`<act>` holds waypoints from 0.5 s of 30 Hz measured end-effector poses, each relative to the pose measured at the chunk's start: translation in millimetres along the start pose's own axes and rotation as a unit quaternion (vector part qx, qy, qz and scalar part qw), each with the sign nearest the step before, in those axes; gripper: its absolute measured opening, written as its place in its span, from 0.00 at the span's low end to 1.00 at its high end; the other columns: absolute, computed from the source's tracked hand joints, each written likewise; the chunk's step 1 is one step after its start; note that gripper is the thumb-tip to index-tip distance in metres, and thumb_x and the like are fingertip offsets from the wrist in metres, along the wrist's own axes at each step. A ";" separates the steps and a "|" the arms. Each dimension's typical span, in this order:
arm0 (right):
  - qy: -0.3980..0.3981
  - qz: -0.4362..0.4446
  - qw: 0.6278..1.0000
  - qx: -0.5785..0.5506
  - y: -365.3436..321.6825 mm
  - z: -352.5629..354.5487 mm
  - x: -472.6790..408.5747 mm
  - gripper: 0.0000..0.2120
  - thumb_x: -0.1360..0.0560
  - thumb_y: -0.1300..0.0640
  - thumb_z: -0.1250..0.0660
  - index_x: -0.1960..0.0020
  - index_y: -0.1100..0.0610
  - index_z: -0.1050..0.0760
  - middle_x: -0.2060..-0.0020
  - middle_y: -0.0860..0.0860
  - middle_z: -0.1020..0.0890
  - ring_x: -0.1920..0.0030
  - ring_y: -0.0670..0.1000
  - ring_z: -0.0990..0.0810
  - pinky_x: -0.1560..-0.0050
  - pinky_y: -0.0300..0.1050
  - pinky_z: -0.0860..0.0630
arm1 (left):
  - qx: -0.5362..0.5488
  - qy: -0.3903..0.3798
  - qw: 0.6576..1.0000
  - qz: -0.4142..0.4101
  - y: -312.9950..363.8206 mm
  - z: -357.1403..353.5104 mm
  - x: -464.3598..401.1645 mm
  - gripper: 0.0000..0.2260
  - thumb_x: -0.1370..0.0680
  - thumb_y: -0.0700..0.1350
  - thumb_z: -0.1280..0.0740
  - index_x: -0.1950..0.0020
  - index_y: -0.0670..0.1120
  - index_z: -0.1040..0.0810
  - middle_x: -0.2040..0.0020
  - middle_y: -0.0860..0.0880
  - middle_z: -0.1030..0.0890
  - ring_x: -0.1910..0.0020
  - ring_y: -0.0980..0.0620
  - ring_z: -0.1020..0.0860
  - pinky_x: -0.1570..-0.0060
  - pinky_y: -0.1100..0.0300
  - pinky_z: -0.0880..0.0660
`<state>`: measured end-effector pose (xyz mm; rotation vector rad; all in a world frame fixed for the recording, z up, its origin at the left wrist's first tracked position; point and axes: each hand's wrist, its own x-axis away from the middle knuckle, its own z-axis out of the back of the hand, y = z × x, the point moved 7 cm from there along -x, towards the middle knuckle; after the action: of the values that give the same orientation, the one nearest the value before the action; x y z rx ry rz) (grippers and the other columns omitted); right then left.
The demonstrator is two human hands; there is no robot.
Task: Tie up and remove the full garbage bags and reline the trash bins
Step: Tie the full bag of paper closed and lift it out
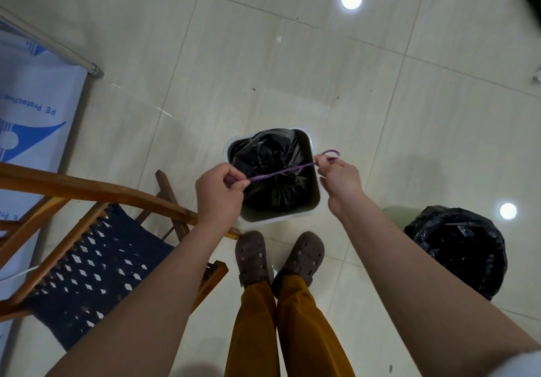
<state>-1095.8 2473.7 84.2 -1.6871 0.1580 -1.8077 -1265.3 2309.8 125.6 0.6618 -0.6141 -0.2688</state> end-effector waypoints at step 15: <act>-0.100 0.001 0.989 -0.113 0.1 -9.3 0.2 0.07 0.17 0.57 0.42 0.49 0.58 0.27 0.69 0.51 0.24 0.62 0.51 0.18 0.53 0.46 0.19 | 0.101 -0.172 0.979 0.051 17.3 -42.4 -5.4 0.17 0.16 0.51 0.47 0.50 0.47 0.20 0.48 0.47 0.20 0.46 0.52 0.23 0.43 0.57 0.27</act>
<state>-1104.3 2470.4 82.8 -2.0144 0.2882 -1.6561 -1243.0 2346.1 108.0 0.7822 -1.0148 -0.2276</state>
